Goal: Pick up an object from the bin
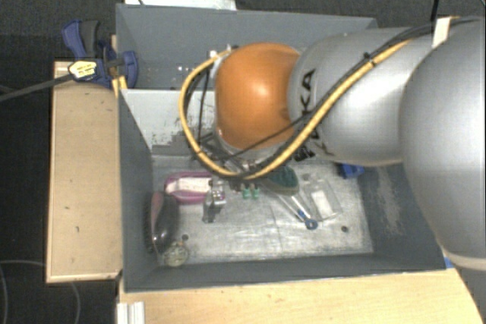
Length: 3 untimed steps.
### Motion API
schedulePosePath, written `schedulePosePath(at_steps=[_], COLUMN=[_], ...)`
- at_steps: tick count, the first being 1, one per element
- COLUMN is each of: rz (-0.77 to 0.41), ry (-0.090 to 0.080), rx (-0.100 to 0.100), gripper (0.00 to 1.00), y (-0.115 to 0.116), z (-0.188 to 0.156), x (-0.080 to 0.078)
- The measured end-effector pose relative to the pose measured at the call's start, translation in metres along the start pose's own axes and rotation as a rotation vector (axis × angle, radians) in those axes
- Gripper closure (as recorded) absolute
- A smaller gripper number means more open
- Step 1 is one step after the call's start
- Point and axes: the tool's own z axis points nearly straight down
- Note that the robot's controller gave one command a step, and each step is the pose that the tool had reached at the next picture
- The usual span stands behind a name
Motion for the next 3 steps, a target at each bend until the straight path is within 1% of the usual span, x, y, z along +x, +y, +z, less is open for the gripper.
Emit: schedulePosePath(at_steps=[1, 2, 3], rz=[0.090, 0.090, 0.027], ry=[0.001, -0.002, -0.007], rx=[0.002, 0.000, -0.001], gripper=[0.00, 1.00, 1.00], y=[-0.034, -0.032, -0.031], z=[0.100, 0.096, -0.042], x=[-0.051, -0.051, -0.021])
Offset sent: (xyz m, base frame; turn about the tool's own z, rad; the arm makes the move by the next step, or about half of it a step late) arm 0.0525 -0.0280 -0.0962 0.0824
